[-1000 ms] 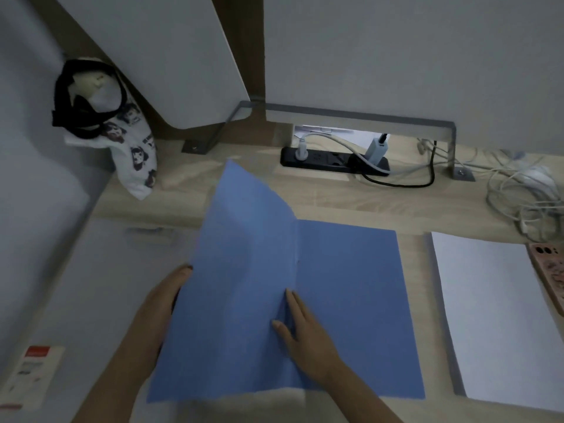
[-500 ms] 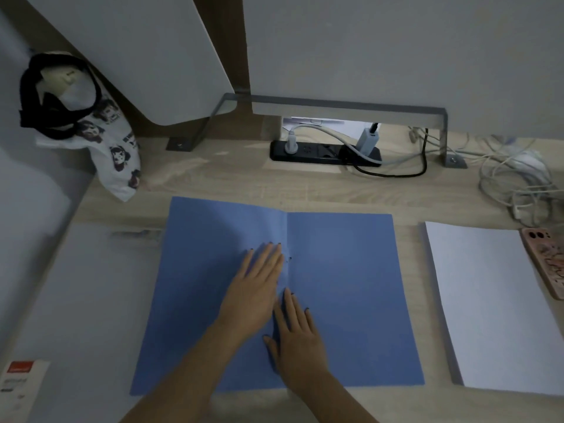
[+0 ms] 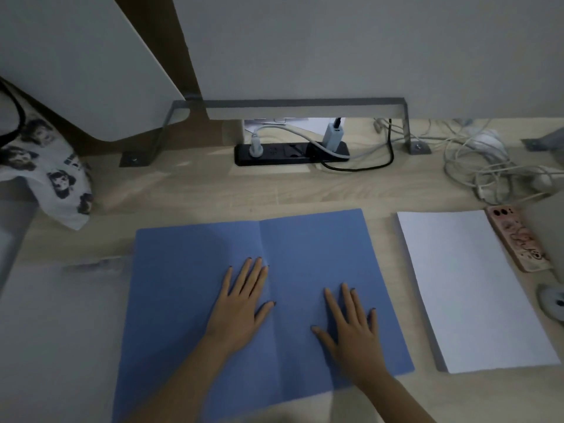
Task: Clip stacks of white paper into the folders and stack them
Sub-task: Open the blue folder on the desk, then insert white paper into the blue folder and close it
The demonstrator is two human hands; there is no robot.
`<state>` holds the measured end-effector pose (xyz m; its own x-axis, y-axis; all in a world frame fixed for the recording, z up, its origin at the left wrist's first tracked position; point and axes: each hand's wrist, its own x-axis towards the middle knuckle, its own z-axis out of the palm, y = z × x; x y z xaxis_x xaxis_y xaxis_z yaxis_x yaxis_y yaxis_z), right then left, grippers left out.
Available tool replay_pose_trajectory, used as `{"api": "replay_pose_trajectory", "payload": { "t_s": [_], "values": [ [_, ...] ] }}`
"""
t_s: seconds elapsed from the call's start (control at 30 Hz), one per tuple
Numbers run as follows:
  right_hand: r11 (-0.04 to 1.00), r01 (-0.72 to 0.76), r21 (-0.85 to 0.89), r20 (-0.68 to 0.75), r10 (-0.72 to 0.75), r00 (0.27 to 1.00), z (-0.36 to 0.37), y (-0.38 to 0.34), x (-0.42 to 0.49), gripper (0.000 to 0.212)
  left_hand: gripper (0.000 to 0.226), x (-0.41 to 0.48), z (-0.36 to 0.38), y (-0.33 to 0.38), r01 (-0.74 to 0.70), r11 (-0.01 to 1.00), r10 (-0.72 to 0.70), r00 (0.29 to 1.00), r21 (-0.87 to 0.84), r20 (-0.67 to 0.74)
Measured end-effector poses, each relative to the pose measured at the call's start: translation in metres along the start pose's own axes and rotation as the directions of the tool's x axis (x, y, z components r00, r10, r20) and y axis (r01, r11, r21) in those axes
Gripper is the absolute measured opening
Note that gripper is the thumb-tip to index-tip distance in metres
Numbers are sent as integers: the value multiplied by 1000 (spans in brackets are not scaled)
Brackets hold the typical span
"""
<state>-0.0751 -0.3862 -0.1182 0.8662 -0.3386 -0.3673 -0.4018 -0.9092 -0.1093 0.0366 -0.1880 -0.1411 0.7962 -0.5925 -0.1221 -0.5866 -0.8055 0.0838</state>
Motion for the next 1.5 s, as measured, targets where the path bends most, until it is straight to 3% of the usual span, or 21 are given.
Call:
{"api": "replay_pose_trajectory", "payload": {
  "t_s": [0.23, 0.57, 0.9, 1.0, 1.07, 1.17, 1.23, 1.33, 1.4, 1.5],
  "values": [
    [991, -130, -42, 44, 132, 990, -9, 37, -2, 75, 66, 14, 4, 18, -55, 998, 55, 998, -5, 22],
    [992, -124, -2, 10, 124, 992, -6, 53, -3, 75, 66, 23, 13, 33, -94, 996, 94, 995, -8, -44],
    [992, -121, 26, 90, 118, 989, -8, 59, -4, 77, 67, 23, 5, 35, -79, 996, 80, 997, 43, -17],
    [986, -38, 162, 53, 30, 998, -17, 65, -5, 98, 66, 22, -5, 45, -42, 999, 43, 998, 32, -45],
    [947, -47, 318, 35, 38, 999, -29, 70, -8, 101, 64, 22, -15, 59, -12, 1000, 12, 996, 0, -89],
    [848, -34, 530, -40, 65, 997, -62, 91, -8, 63, 56, 28, -35, 103, -1, 977, -29, 990, -215, -138],
    [837, -59, 544, -71, 116, 991, -79, 115, -3, 51, 50, 36, -49, 145, 21, 864, -90, 989, -502, -113],
    [860, -112, 498, -84, 176, 981, -89, 155, 7, 49, 38, 55, -68, 213, 264, 456, -132, 964, -850, 230],
    [869, -108, 483, -68, 160, 985, -90, 173, 12, 47, 39, 70, -74, 249, 431, 185, -118, 902, -883, 416],
    [904, -76, 420, -14, 90, 996, -84, 190, 20, 46, 38, 90, -76, 280, 574, -12, -118, 812, -819, 571]
  ]
}}
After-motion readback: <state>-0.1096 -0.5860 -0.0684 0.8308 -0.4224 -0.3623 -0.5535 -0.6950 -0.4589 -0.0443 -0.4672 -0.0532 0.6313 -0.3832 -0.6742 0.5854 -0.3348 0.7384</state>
